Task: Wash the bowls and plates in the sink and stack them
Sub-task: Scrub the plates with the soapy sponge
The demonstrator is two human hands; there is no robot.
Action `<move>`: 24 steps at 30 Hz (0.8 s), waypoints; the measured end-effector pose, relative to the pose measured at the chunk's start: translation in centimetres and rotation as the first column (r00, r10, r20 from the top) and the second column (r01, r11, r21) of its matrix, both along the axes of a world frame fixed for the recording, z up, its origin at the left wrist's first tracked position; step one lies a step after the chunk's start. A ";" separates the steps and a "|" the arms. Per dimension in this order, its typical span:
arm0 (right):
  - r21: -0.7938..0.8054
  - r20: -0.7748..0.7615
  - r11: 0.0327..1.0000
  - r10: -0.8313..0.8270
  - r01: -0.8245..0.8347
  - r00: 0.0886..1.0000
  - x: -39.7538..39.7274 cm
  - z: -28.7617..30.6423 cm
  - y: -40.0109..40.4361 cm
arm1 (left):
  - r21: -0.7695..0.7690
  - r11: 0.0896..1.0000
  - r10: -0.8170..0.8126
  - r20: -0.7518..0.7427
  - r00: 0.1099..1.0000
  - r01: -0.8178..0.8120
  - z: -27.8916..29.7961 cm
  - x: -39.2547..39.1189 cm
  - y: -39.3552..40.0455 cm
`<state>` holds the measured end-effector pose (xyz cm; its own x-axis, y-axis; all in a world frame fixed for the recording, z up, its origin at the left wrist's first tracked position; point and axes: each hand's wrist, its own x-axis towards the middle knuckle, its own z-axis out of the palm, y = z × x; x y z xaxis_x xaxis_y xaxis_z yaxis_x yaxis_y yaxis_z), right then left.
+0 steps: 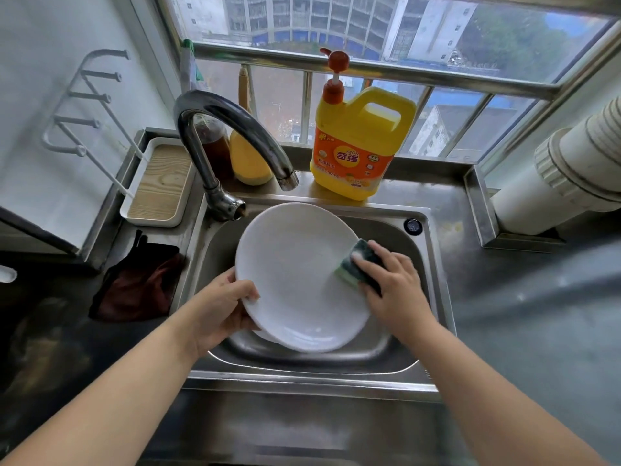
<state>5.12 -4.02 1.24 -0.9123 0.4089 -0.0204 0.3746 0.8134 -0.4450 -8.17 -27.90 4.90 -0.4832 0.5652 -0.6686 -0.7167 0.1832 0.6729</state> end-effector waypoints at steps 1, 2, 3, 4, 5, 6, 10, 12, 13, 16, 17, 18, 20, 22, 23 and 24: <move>-0.002 0.015 1.000 -0.031 0.032 0.999 -0.2 0.1 0.3 | 0.011 1.000 -0.027 0.012 1.000 0.027 0.1 0.3 0.1; -0.009 0.019 0.998 -0.066 0.066 0.998 -0.5 0.3 0.5 | 0.022 0.999 -0.040 0.023 0.999 0.039 0.1 0.5 0.2; -0.023 0.013 0.995 -0.092 0.092 0.996 -1.1 0.7 0.4 | 0.033 0.998 -0.049 0.030 0.998 0.048 0.2 0.8 0.5; -0.048 0.002 0.994 -0.100 0.100 0.995 -1.8 1.0 0.1 | 0.041 0.997 -0.063 0.030 0.998 0.062 0.2 1.0 0.9; -0.083 -0.019 0.993 -0.091 0.089 0.996 -2.6 1.4 -0.5 | 0.051 0.995 -0.087 0.024 0.996 0.086 0.2 1.3 1.3; -0.125 -0.055 0.990 -0.069 0.062 0.996 -3.4 1.8 -1.4 | 0.057 0.992 -0.112 0.015 0.994 0.110 0.1 1.6 1.8; -0.307 -0.226 0.948 0.018 -0.089 0.974 -6.1 3.3 -6.2 | 0.061 0.990 -0.127 -0.003 0.992 0.127 0.0 2.5 3.2; -0.328 -0.267 0.934 0.052 -0.142 0.962 -6.5 3.5 -7.4 | 0.066 0.990 -0.121 -0.011 0.993 0.122 0.0 2.4 3.1; -0.316 -0.280 0.937 0.059 -0.150 0.958 -6.7 3.4 -7.4 | 0.067 0.990 -0.125 -0.021 0.992 0.127 0.0 2.4 2.9; -0.261 -0.275 0.965 -0.036 -0.039 0.961 -7.3 3.0 -5.4 | 0.057 0.989 -0.130 -0.059 0.990 0.133 0.0 2.4 2.1; -0.253 -0.244 0.967 -0.103 0.039 0.964 -7.4 2.9 -4.4 | 0.063 0.991 -0.115 -0.059 0.992 0.118 0.1 2.5 1.9; -0.240 -0.202 0.964 -0.164 0.113 0.965 -7.4 2.8 -3.4 | 0.074 0.993 -0.093 -0.053 0.994 0.097 0.2 2.6 1.8; -0.189 -0.110 0.959 -0.234 0.211 0.966 -7.0 2.4 -1.7 | 0.090 0.995 -0.036 -0.042 0.998 0.040 0.3 2.7 1.7; -0.133 -0.028 0.954 -0.274 0.268 0.961 -6.1 2.0 -0.8 | 0.101 0.995 0.032 -0.050 0.998 -0.026 0.4 2.5 1.6; -0.118 0.009 0.948 -0.297 0.296 0.955 -5.7 1.7 -0.5 | 0.107 0.992 0.070 -0.055 0.996 -0.064 0.4 2.4 1.6; -0.117 0.044 0.939 -0.320 0.323 0.946 -5.2 1.5 -0.5 | 0.114 0.988 0.112 -0.059 0.992 -0.105 0.4 2.2 1.7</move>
